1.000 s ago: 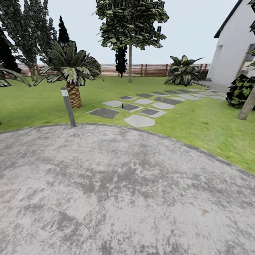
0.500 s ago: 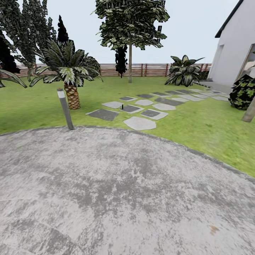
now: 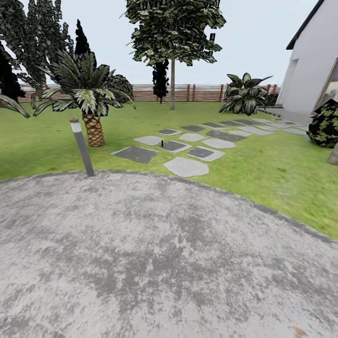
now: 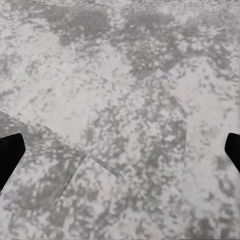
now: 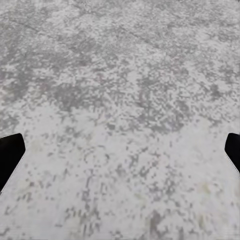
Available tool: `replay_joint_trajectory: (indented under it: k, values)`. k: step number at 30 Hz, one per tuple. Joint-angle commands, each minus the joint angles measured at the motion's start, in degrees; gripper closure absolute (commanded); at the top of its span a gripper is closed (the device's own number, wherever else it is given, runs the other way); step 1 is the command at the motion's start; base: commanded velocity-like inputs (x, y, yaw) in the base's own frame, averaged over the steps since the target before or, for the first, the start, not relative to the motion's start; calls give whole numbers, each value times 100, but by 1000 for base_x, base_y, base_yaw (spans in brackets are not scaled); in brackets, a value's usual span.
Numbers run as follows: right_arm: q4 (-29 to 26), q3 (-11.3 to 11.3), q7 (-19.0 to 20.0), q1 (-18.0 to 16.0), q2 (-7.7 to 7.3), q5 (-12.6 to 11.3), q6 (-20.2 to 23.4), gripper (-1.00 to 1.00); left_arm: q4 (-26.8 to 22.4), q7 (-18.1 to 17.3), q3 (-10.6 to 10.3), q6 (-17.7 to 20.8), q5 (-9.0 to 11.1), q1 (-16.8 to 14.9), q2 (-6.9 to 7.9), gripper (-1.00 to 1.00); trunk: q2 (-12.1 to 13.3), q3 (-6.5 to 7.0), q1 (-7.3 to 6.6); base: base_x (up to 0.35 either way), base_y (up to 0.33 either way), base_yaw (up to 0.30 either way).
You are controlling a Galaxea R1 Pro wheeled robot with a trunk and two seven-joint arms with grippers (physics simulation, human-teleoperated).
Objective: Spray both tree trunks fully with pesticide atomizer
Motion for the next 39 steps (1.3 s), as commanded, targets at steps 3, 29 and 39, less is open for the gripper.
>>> replay_joint_trajectory:
  k: [3,29,39]
  values:
    - [0,0,0,0,0,0,0,-100,0,0,-1,0,0,0,0,-100,0,0,0,339,0,0]
    - [0,4,13,0,0,9,0,-100,0,0,-5,0,0,0,0,-100,0,0,0,339,0,0]
    - [0,9,17,0,0,9,0,-100,0,0,-6,0,0,0,0,-100,0,0,0,339,0,0]
